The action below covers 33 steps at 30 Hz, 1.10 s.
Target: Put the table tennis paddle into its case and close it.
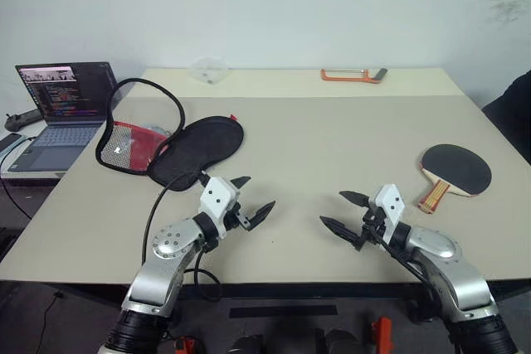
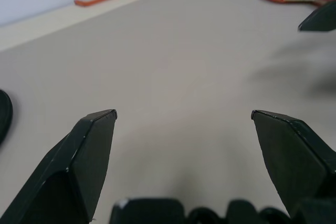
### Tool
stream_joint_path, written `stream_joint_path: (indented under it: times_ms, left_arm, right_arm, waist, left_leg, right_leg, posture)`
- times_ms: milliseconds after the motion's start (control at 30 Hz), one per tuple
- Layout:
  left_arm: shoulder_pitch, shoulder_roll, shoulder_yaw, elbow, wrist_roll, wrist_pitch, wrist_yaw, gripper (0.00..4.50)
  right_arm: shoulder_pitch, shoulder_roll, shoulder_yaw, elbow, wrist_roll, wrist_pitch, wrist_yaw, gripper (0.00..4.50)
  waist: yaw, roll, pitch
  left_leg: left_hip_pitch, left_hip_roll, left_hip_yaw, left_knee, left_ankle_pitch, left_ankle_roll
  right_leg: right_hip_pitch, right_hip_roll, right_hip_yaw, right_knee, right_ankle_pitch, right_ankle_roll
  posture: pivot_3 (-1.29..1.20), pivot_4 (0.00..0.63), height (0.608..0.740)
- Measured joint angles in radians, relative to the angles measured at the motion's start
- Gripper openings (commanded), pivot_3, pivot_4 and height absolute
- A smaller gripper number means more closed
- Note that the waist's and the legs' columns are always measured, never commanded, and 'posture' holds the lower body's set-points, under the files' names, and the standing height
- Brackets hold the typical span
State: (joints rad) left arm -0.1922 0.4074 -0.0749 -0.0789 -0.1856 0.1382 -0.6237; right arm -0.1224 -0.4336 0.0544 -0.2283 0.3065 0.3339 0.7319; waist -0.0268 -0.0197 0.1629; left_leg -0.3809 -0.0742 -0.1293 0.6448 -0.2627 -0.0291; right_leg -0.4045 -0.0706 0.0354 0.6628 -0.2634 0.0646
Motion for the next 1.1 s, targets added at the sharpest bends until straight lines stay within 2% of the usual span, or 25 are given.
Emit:
stream_joint_path:
  times_ms: [200, 333, 733, 900, 1100]
  left_arm:
    - [-0.013, -0.02, 0.005, 0.143, 0.04, -0.102, 0.031, 4.49]
    - [-0.013, -0.03, 0.039, 0.165, 0.03, -0.131, 0.041, 4.49]
    - [-0.045, 0.05, 0.158, 0.253, -0.005, -0.192, -0.008, 4.49]
    - [-0.141, 0.078, 0.197, 0.35, -0.005, -0.204, 0.006, 4.49]
    - [-0.231, 0.083, 0.202, 0.45, 0.004, -0.209, 0.028, 4.49]
  right_arm:
    - [0.031, -0.006, -0.001, -0.075, 0.037, 0.072, -0.014, 4.5]
    - [0.021, -0.006, 0.008, -0.124, 0.05, 0.109, -0.022, 4.5]
    - [-0.068, 0.004, 0.014, -0.107, 0.07, 0.134, -0.031, 4.5]
    - [-0.148, -0.069, -0.004, -0.143, 0.092, 0.212, -0.025, 4.5]
    - [-0.29, -0.156, -0.021, -0.184, 0.154, 0.243, 0.058, 4.5]
  waist:
    - [0.001, 0.0, 0.0]
    - [0.0, 0.0, 0.0]
    - [0.0, 0.0, 0.0]
    - [0.0, 0.0, 0.0]
    - [-0.002, 0.0, 0.0]
  left_leg:
    - [0.0, 0.0, 0.0, 0.0, 0.0, 0.0]
    - [0.0, 0.0, 0.0, 0.0, 0.0, 0.0]
    - [0.0, 0.0, 0.0, 0.0, 0.0, 0.0]
    - [0.0, 0.0, -0.001, 0.0, 0.0, 0.0]
    - [0.0, 0.0, -0.001, 0.0, 0.0, 0.0]
  right_leg:
    - [0.0, 0.0, 0.0, 0.0, 0.0, 0.0]
    - [0.0, 0.0, 0.0, 0.0, 0.0, 0.0]
    - [0.0, 0.0, -0.001, 0.0, 0.0, 0.0]
    - [0.0, 0.0, -0.002, 0.0, 0.0, 0.0]
    - [0.0, 0.0, -0.002, -0.001, 0.0, 0.0]
  posture:
    - [0.0, 0.15, 0.74]
    - [0.0, 0.15, 0.74]
    - [0.0, 0.15, 0.74]
    - [0.0, 0.15, 0.74]
    - [0.0, 0.15, 0.74]
